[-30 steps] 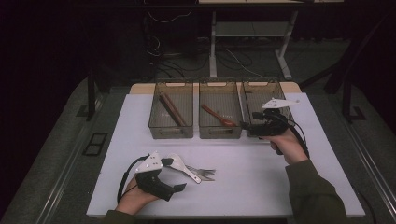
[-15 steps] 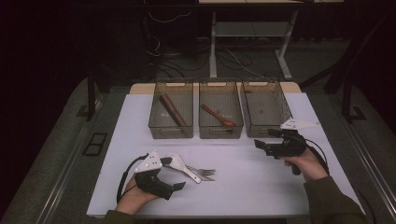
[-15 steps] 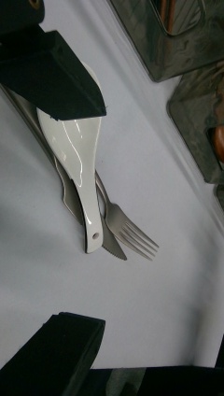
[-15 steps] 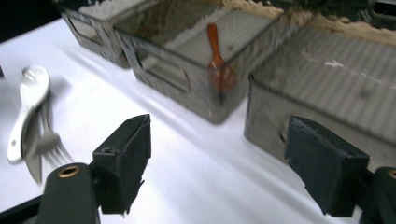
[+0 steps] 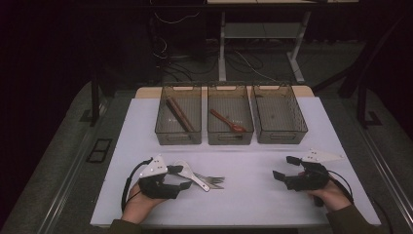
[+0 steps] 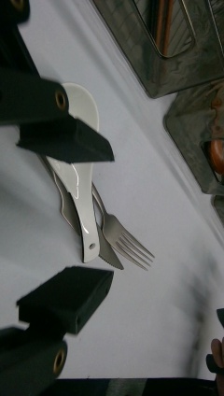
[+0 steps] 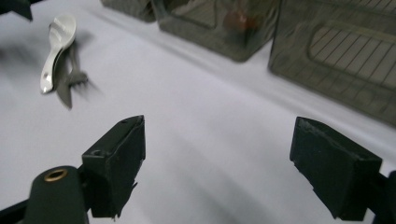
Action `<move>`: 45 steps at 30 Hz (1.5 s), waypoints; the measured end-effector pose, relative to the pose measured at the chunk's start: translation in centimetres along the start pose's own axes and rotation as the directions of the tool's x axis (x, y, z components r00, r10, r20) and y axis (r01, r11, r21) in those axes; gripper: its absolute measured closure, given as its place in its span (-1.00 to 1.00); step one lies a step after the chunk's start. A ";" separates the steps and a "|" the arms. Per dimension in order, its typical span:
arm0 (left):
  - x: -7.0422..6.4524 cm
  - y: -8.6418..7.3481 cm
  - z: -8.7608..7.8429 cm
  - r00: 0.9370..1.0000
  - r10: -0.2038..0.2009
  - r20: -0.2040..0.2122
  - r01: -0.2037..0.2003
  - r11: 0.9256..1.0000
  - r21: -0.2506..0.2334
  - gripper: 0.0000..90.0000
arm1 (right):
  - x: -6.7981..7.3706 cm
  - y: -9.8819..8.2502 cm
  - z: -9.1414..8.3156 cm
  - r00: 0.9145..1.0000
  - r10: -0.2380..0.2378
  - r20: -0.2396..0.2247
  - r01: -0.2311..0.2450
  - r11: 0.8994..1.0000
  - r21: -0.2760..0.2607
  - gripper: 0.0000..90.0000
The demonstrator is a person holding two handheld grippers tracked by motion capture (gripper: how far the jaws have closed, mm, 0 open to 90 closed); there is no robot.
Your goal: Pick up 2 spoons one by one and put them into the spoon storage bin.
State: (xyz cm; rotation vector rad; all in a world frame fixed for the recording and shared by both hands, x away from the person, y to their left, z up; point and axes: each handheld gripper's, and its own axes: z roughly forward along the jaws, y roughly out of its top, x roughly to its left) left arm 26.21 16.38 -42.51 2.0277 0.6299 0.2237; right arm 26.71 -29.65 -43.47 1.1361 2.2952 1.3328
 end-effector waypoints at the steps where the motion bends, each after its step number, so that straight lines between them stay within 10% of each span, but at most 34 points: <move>1: 0.0 0.1 0.1 1.000 -0.001 -0.002 0.001 1.000 0.002 -0.04 | 0.1 -0.2 0.0 1.000 0.000 -0.001 0.000 1.000 0.003 -0.60; 10: 1.1 1.6 1.1 0.999 0.032 -0.009 -0.032 0.999 0.036 0.33 | 0.6 -1.1 0.0 1.000 -0.010 -0.009 0.010 1.000 0.005 -0.60; 24: 4.9 1.7 1.8 0.996 -0.008 -0.083 0.016 0.996 0.092 -0.08 | 0.5 -1.3 0.1 1.000 -0.016 0.002 0.016 1.000 0.018 -0.60; 45: 5.0 -0.1 2.2 0.997 0.018 -0.079 -0.003 0.983 0.183 -0.13 | 0.5 -1.3 0.3 1.000 -0.028 0.005 0.028 0.999 0.033 -0.60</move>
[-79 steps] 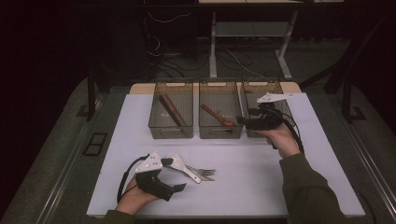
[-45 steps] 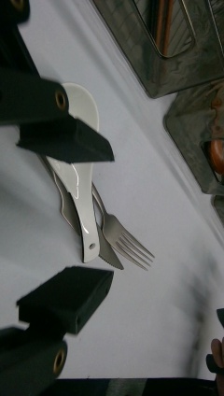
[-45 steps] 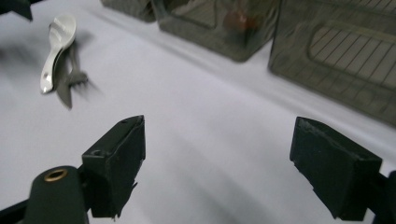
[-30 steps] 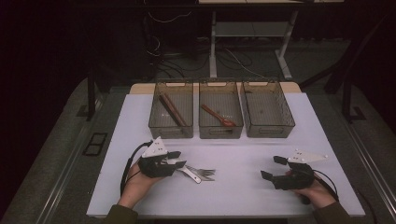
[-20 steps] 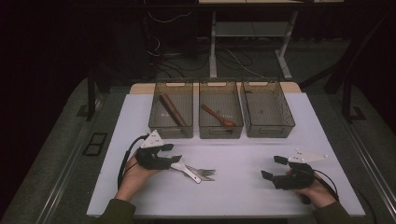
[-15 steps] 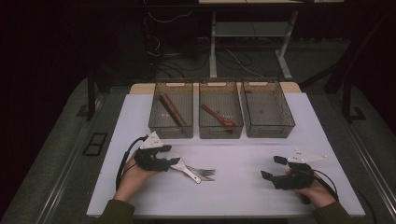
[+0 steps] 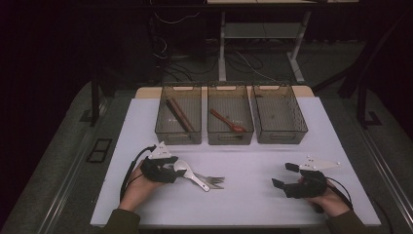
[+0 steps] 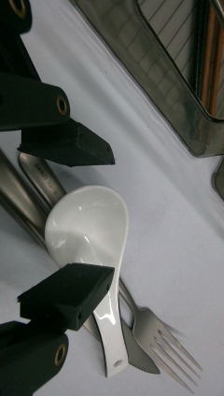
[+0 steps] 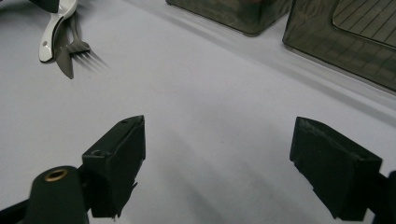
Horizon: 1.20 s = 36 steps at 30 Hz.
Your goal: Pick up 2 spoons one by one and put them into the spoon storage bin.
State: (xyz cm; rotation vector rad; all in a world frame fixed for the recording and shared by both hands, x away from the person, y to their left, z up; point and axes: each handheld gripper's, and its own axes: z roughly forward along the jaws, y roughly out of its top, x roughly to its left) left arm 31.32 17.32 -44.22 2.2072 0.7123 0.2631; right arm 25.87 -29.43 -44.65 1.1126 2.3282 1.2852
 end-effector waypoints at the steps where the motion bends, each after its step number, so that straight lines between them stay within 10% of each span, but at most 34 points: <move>1: 0.0 0.0 0.0 1.000 0.012 0.004 -0.012 1.000 0.004 -0.10 | 0.0 0.0 0.0 1.000 0.001 0.000 -0.001 1.000 0.001 -0.60; 23: 0.6 -0.2 -0.2 0.998 -0.040 0.044 0.042 0.998 -0.044 0.58 | 0.1 0.0 0.2 1.000 -0.016 0.004 0.016 1.000 0.011 -0.60; 36: 0.9 -0.2 -1.2 0.982 -0.068 0.175 0.086 0.991 -0.099 0.81 | 0.1 0.0 0.1 1.000 -0.017 0.001 0.017 1.000 0.008 -0.60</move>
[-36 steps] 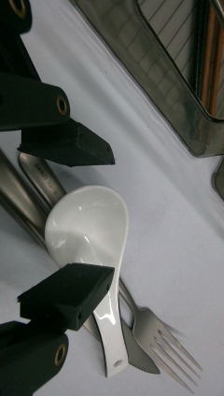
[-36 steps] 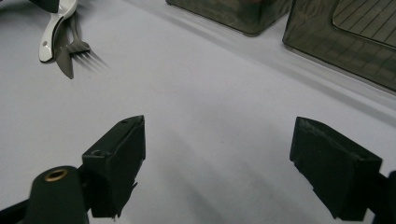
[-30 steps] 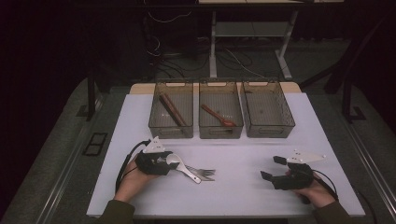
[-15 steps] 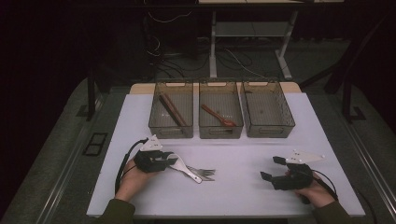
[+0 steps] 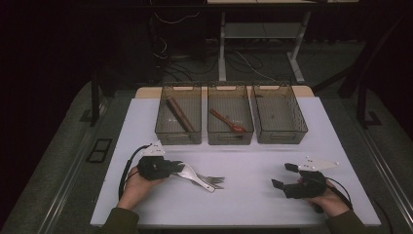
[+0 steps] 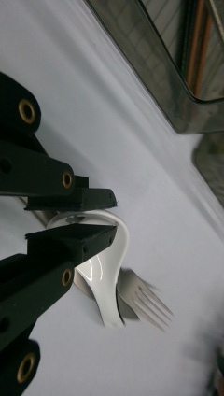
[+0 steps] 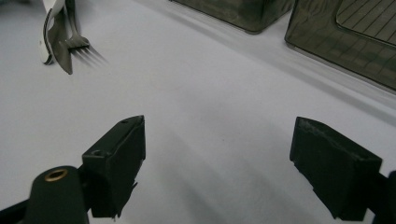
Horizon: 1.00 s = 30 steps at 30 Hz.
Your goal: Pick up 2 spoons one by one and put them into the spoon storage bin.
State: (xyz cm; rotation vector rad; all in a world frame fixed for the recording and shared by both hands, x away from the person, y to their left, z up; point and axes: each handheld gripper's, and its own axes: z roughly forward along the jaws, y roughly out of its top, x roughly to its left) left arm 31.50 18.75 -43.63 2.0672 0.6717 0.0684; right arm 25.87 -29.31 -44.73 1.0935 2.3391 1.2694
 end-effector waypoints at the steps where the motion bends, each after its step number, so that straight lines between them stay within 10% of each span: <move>1: 0.0 0.0 -0.1 1.000 0.001 0.007 -0.001 1.000 -0.010 0.83 | 0.0 0.0 0.0 1.000 0.000 0.000 0.000 1.000 0.000 -0.60; 30: -1.8 4.6 -2.1 0.998 0.056 -0.042 -0.062 0.986 -0.157 0.84 | 0.0 0.1 -0.1 1.000 0.005 0.006 -0.005 1.000 -0.013 -0.60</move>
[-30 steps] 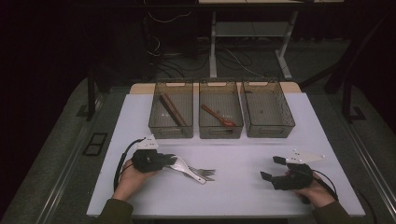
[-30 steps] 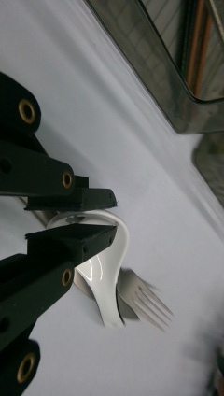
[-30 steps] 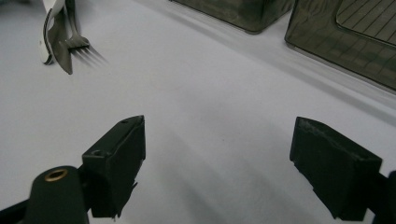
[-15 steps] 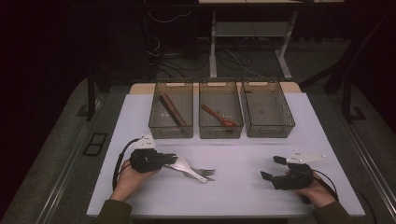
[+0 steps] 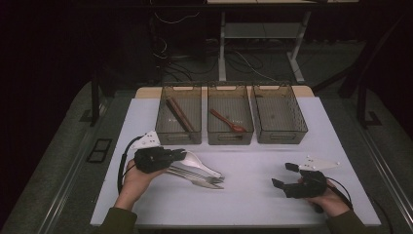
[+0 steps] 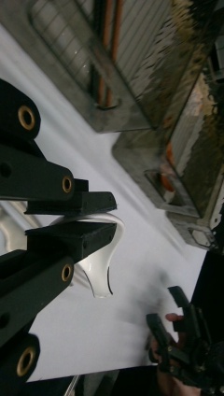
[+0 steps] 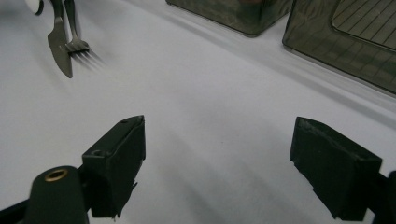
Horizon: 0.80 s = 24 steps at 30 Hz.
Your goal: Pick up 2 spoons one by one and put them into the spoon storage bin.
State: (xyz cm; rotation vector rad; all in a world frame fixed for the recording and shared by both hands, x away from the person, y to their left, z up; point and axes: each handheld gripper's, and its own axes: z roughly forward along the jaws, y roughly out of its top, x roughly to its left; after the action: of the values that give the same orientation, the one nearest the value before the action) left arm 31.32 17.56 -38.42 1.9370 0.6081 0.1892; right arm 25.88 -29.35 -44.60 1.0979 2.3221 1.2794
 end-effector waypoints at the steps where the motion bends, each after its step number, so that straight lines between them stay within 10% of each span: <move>1: 0.0 0.5 0.2 1.000 0.003 -0.005 -0.004 1.000 -0.007 0.84 | 0.0 0.0 0.0 1.000 0.001 0.000 -0.001 1.000 -0.001 -0.60; 24: 3.7 8.8 8.8 0.986 0.022 -0.167 -0.037 0.996 -0.086 0.84 | -0.2 0.0 -0.1 1.000 0.005 0.001 -0.005 1.000 -0.008 -0.60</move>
State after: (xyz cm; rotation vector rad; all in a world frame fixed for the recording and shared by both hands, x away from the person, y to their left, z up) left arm 40.86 9.50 -35.00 1.8568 0.6691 0.3936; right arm 25.92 -29.57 -44.58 1.1024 2.3128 1.2878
